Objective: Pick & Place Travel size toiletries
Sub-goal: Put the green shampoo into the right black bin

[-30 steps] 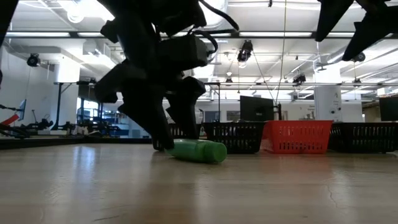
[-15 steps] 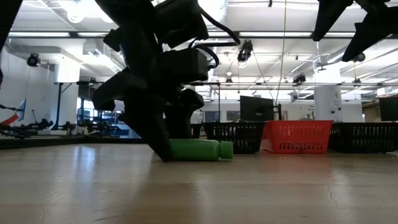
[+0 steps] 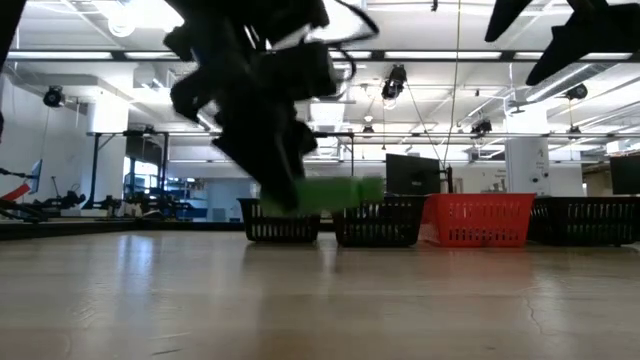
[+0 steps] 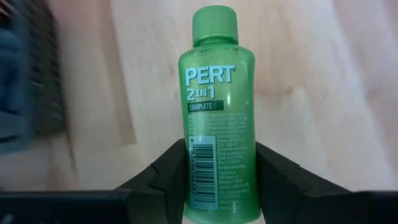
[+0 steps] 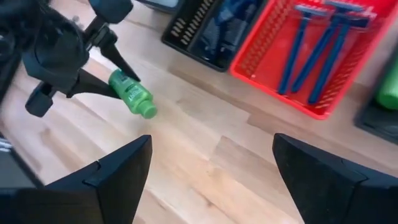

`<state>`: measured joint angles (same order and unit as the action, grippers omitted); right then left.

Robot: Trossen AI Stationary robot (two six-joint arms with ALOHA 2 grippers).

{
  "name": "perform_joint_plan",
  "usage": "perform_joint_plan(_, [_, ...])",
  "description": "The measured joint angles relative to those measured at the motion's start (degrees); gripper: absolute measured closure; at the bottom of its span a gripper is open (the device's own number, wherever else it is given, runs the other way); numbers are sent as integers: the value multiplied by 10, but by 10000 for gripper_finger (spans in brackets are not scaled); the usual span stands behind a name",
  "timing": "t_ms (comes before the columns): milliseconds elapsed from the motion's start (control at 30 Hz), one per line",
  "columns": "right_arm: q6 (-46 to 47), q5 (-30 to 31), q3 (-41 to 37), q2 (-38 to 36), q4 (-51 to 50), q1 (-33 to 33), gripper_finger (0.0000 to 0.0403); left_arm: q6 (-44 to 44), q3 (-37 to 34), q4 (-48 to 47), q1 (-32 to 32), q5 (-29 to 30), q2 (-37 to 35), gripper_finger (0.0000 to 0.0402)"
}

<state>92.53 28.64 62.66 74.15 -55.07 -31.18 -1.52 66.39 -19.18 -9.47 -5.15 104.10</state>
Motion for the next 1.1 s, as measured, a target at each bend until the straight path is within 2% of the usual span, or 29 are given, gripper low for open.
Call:
perform_joint_plan(267, [-17,0,-3,0,61,25,88,15,0,24,-2,75,-87,243])
perform_joint_plan(433, [-60,0,-9,0,141,57,94,12,0,59,-2,129,-123,243])
perform_joint_plan(700, [-119,-4,-10,0,216,110,80,3,0,130,-4,171,-132,242])
perform_joint_plan(933, [-125,-38,-10,6,224,139,60,-19,0,142,-8,204,-131,242])
perform_joint_plan(1100, [-153,-71,-10,25,282,158,51,-41,0,151,-7,220,-131,242])
